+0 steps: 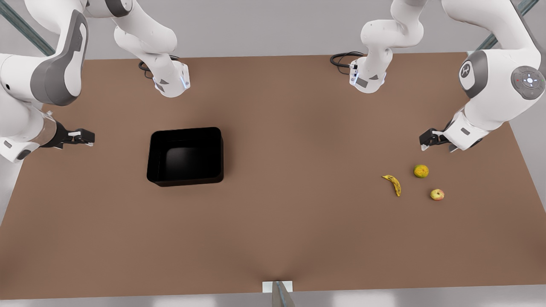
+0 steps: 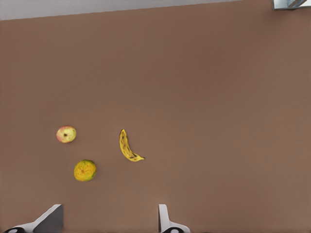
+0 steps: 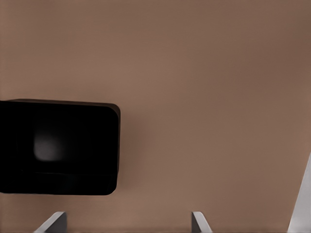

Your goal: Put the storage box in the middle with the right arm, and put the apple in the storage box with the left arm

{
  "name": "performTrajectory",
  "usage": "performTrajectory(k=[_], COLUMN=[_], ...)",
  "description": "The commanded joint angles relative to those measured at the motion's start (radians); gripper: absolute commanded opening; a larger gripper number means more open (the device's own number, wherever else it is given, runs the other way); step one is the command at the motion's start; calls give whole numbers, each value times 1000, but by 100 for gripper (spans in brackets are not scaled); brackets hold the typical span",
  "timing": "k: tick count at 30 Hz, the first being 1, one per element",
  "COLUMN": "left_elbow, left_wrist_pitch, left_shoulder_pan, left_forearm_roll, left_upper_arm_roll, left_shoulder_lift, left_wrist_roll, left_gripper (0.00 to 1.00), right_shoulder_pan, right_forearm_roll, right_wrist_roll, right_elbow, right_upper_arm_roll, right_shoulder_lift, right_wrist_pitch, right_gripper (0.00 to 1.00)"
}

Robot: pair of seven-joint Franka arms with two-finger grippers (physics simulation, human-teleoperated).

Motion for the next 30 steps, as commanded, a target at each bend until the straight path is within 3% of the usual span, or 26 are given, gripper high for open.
performTrajectory(k=[1,3,4,7,10,16,21,26,30], left_elbow=[0,9,9,5,14,20,189,170,204], left_wrist_pitch=[0,-21,-53,-69,-72,-122,-167,-214,-204], left_shoulder_pan=[-4,-4,-4,45,137,269,355,359,395], left_forearm_roll=[2,2,-3,-150,-598,-1172,-1201,-1207,-1226], left_upper_arm_roll=[0,0,13,39,157,254,308,312,337], left_shoulder_lift=[-1,5,5,135,288,644,766,848,893], left_wrist_roll=[-3,-6,-30,-342,-575,-709,-646,-741,-739], left_gripper=[100,100,100,100,100,100,100,100,100], right_shoulder_pan=[1,13,10,4,-33,-48,-47,-42,-41], right_forearm_roll=[0,0,-2,2,3,2,2,0,0], right_wrist_roll=[0,35,199,337,340,308,242,158,164], right_elbow=[0,-37,-120,-434,-663,-864,-870,-868,-865], right_upper_arm_roll=[0,11,78,169,181,114,112,115,115], right_shoulder_lift=[0,12,54,34,-34,-17,52,107,136], right_wrist_pitch=[0,-5,29,337,548,795,856,900,877], right_gripper=[100,100,100,100,100,100,100,100,89])
